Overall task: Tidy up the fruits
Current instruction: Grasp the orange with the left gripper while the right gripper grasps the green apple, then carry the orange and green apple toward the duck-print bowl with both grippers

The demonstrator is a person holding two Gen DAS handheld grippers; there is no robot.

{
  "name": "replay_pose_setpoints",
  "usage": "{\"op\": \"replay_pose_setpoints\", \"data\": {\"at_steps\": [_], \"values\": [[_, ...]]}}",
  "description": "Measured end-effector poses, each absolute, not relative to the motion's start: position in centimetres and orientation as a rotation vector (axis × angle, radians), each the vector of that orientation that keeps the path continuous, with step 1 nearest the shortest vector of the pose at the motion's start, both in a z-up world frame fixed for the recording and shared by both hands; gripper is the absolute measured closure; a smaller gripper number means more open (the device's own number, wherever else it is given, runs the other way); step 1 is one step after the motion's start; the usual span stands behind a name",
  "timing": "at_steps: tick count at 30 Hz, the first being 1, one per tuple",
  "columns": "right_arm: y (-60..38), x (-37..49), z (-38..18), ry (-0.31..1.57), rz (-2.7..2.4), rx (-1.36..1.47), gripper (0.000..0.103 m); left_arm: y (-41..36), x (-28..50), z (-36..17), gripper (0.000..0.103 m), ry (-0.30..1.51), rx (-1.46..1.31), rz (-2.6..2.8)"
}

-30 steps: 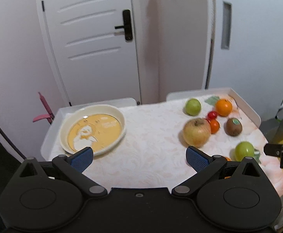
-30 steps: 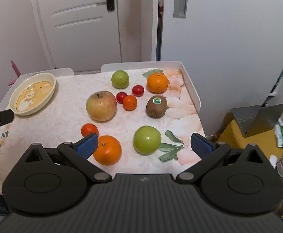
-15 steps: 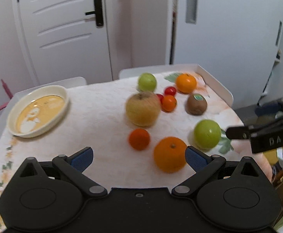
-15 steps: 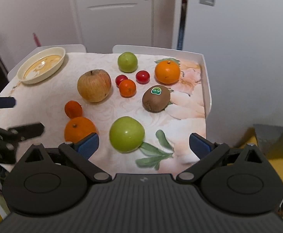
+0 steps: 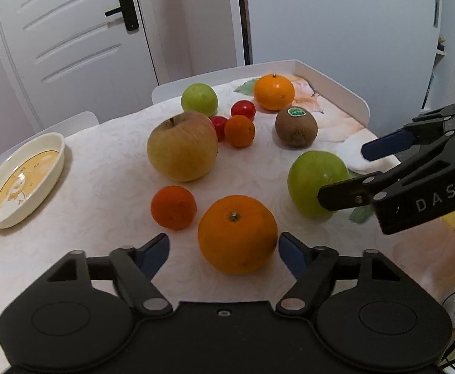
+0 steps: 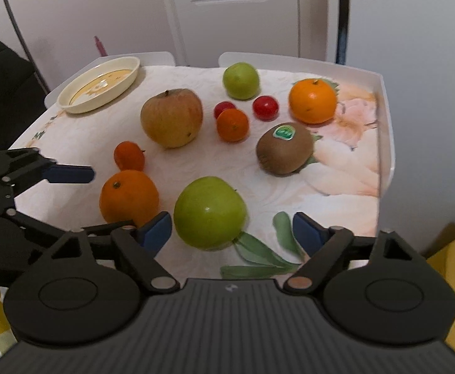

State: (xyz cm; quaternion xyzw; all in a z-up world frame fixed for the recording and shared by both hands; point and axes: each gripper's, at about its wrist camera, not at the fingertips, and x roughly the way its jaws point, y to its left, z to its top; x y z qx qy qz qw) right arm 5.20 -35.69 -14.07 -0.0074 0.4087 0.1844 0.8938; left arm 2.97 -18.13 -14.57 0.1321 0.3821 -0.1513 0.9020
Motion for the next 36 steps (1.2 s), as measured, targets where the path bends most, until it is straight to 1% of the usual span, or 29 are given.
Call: {"op": "replay_pose_setpoints", "data": {"at_steps": [4,6,7,14,22,26,36], "values": [[-35.6,5.6,-14.4,0.848,0.415,0.000,0.012,-18.5,3.2,-14.8,0.030,0.795,0.269,-0.319],[-35.5,5.8,-14.5,0.849,0.427,0.001,0.014,-18.7,3.3,-14.9,0.037,0.800,0.268,-0.326],[-35.5,5.9,-14.5,0.850,0.430,0.001,0.016,-18.9,3.4,-15.1,0.039,0.805,0.265,-0.330],[-35.1,6.2,-15.0,0.864,0.457,-0.002,0.022,-18.9,3.3,-15.1,0.040,0.799,0.256,-0.320],[-34.5,6.5,-15.4,0.865,0.467,-0.006,0.024,-18.7,3.1,-15.1,0.040,0.794,0.270,-0.309],[-34.0,6.6,-15.6,0.861,0.456,-0.021,0.031,-18.3,3.0,-15.2,0.040,0.792,0.273,-0.295],[-33.8,6.7,-15.4,0.849,0.453,-0.033,0.031,-17.6,2.7,-14.9,0.041,0.795,0.255,-0.255]]}}
